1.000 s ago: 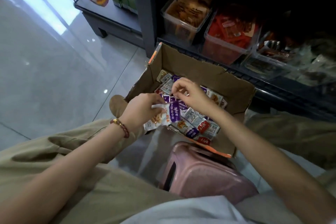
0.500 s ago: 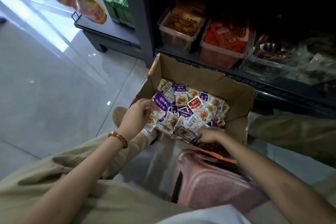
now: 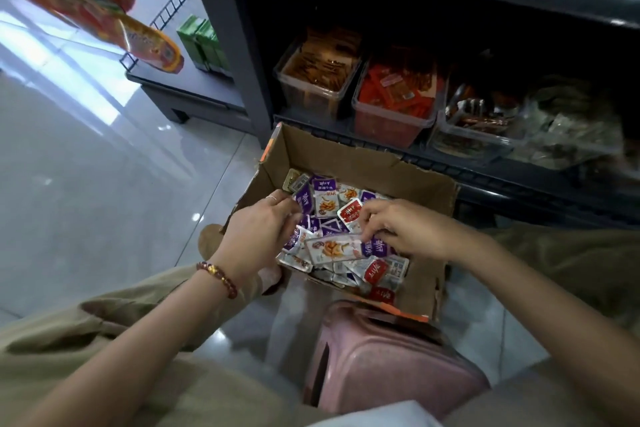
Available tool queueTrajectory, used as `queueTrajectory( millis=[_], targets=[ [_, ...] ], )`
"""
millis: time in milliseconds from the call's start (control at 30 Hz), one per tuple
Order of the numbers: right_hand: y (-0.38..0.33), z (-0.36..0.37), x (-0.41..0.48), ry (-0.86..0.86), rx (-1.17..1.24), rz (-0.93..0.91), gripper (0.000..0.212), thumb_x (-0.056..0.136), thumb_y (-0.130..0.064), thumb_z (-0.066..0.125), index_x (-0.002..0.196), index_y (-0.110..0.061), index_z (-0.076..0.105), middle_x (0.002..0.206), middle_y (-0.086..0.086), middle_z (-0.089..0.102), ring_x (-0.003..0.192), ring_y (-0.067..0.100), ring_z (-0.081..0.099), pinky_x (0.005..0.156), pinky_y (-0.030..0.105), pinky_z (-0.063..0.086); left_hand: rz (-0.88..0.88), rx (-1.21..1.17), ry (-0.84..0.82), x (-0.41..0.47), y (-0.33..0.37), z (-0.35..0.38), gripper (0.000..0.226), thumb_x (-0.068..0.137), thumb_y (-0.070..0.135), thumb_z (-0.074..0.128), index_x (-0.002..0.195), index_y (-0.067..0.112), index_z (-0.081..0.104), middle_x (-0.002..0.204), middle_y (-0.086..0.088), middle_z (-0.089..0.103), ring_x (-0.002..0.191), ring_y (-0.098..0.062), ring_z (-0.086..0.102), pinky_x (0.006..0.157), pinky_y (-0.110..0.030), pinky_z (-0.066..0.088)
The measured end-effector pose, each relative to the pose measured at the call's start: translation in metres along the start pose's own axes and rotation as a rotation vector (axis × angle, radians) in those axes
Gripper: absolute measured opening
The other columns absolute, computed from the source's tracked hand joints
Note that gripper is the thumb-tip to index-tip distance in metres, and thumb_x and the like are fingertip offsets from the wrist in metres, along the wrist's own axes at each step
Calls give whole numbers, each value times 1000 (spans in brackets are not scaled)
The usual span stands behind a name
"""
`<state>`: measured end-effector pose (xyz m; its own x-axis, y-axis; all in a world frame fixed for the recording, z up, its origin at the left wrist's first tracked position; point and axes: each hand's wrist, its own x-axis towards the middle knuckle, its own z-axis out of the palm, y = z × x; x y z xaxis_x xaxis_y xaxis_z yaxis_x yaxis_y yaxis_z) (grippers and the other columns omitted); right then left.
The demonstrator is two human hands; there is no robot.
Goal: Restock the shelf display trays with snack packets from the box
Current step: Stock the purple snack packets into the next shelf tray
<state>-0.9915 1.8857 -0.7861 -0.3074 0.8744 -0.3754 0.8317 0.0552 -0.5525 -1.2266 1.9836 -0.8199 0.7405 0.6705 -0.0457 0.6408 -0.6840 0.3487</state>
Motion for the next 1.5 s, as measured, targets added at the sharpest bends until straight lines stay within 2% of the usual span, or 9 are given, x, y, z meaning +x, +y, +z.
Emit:
queueTrajectory(
  millis=[233,400,500,700,833,1000,1067,1200,1500],
  targets=[
    [-26,-47,-37,312,-32,-105,32,87,-1,55,105,-22,71,106,-20,46,97,1,52,78,24,47,104,-307,-46,28,24,-41,56,92,55,28,104,16,65,104,9,59,88,-9,59,78,-38,51],
    [-27,-65,-47,584,267,-188,31,90,6,51,101,-16,70,107,-12,50,104,3,51,84,16,44,264,-410,-77,46,70,-67,37,88,53,55,110,24,60,107,18,55,97,6,52,82,-16,43],
    [-29,-76,-46,755,313,-216,31,89,6,54,102,-17,68,106,-9,49,105,3,51,88,11,39,329,-411,12,55,91,-76,33,85,40,67,110,20,60,98,16,53,86,5,50,73,-8,38],
    [-25,-94,-45,1081,419,-106,45,85,-22,67,126,-24,48,121,-8,43,108,-3,46,88,3,35,360,-386,362,80,108,-84,35,87,36,57,108,9,63,107,4,60,94,-3,55,81,-9,42],
    [-17,-111,-44,1013,750,-126,45,80,-32,70,122,-33,52,119,-14,60,109,3,56,89,16,45,397,-589,415,94,120,-93,29,88,27,61,116,20,61,113,15,56,104,-3,56,86,-27,50],
    [-17,-122,-46,1109,786,-200,23,89,-6,61,101,-25,63,97,-14,70,90,3,65,73,14,49,308,-866,262,98,136,-99,85,87,12,68,141,56,20,124,11,60,107,-6,61,85,-24,54],
    [-18,-120,-45,1167,817,-172,23,90,-3,58,97,-24,64,90,-14,71,81,1,66,66,13,49,247,-916,209,102,141,-101,77,85,16,70,136,55,28,115,10,64,98,-8,65,76,-23,56],
    [-20,-117,-43,1218,776,-127,24,91,-1,56,93,-23,66,83,-12,71,75,1,66,64,12,48,214,-890,86,109,142,-101,21,84,25,68,104,25,62,92,6,70,79,-7,68,65,-22,55],
    [-20,-113,-44,1217,833,-83,21,88,-5,61,91,-24,67,83,-15,71,75,2,66,62,12,49,252,-713,-3,108,144,-98,42,74,51,65,110,41,46,96,5,68,82,-5,67,71,-34,58]
  ],
)
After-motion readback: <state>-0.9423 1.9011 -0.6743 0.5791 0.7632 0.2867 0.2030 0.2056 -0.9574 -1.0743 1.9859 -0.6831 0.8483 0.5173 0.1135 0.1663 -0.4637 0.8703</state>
